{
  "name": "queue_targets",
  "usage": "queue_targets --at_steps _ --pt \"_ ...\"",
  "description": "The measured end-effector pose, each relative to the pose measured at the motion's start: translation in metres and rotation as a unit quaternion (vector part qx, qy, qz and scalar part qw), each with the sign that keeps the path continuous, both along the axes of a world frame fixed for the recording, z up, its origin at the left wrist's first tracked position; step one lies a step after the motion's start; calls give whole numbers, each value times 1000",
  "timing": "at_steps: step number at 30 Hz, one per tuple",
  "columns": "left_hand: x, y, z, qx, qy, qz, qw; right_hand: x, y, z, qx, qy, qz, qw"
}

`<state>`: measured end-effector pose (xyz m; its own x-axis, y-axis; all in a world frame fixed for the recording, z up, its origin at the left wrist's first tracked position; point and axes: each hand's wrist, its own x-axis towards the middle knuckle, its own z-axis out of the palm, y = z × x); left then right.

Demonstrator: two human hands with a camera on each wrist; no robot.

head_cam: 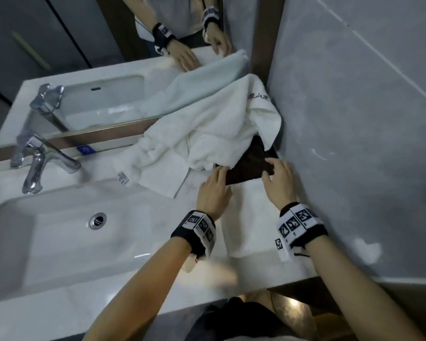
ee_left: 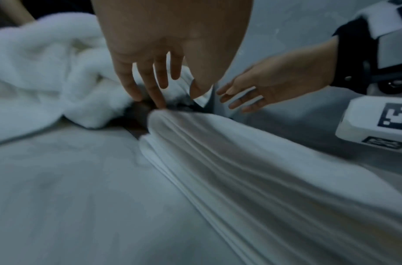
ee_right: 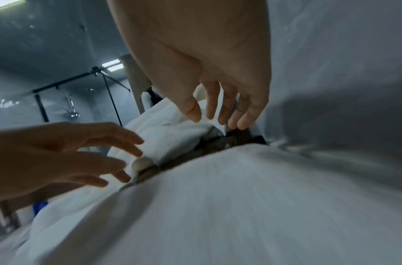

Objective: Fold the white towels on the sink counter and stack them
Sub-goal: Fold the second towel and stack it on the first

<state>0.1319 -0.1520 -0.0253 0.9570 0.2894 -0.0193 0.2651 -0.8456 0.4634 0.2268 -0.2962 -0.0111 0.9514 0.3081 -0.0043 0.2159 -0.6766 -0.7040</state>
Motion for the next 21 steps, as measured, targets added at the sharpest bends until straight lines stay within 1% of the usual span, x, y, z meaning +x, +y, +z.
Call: queue_targets --at_steps 1,3,5,7,8,10,12,14,15,17,19,21 --pt "6 11 7 7 -14 18 1000 9 8 7 16 -1 -9 1000" --pt "19 31 17 26 -32 55 998 28 23 18 33 -31 -31 998" --pt "35 49 25 45 -45 88 994 43 36 27 35 -69 -55 995" --pt "52 62 33 67 -54 110 990 55 44 32 32 -80 -75 993" --pt "63 67 36 74 -52 110 990 61 46 34 32 -69 -84 994" --pt "82 72 41 86 -31 85 992 70 49 37 13 -32 -91 995" --pt "96 76 43 95 5 51 994 74 52 40 -40 -19 -59 997" --pt "102 81 43 109 25 38 993 74 56 43 -46 -31 -27 998" --pt "103 84 43 123 20 38 992 73 57 45 -22 -37 -29 999" --pt "101 92 45 137 -13 46 989 70 57 53 63 -40 -62 995" --pt "95 102 50 94 -57 55 992 67 55 63 124 -57 -86 987" --pt "85 112 59 6 -105 76 992 64 53 77 165 -80 -94 979"
